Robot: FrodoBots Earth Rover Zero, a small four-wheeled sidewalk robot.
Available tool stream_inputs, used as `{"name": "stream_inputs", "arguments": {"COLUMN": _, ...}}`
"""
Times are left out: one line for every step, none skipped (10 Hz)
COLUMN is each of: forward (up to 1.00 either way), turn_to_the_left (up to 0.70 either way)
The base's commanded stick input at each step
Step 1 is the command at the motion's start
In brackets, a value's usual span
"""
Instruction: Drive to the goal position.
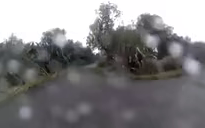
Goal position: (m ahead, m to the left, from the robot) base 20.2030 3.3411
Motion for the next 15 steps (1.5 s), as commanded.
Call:
{"name": "stream_inputs", "arguments": {"forward": 1.00, "turn_to_the_left": 0.00}}
{"name": "stream_inputs", "arguments": {"forward": 1.00, "turn_to_the_left": 0.00}}
{"name": "stream_inputs", "arguments": {"forward": 1.00, "turn_to_the_left": 0.00}}
{"name": "stream_inputs", "arguments": {"forward": 1.00, "turn_to_the_left": 0.00}}
{"name": "stream_inputs", "arguments": {"forward": 1.00, "turn_to_the_left": 0.00}}
{"name": "stream_inputs", "arguments": {"forward": 1.00, "turn_to_the_left": 0.00}}
{"name": "stream_inputs", "arguments": {"forward": 1.00, "turn_to_the_left": 0.00}}
{"name": "stream_inputs", "arguments": {"forward": 1.00, "turn_to_the_left": 0.00}}
{"name": "stream_inputs", "arguments": {"forward": 1.00, "turn_to_the_left": 0.00}}
{"name": "stream_inputs", "arguments": {"forward": 1.00, "turn_to_the_left": 0.00}}
{"name": "stream_inputs", "arguments": {"forward": 1.00, "turn_to_the_left": 0.00}}
{"name": "stream_inputs", "arguments": {"forward": 1.00, "turn_to_the_left": 0.00}}
{"name": "stream_inputs", "arguments": {"forward": 1.00, "turn_to_the_left": 0.00}}
{"name": "stream_inputs", "arguments": {"forward": 1.00, "turn_to_the_left": 0.00}}
{"name": "stream_inputs", "arguments": {"forward": 1.00, "turn_to_the_left": 0.00}}
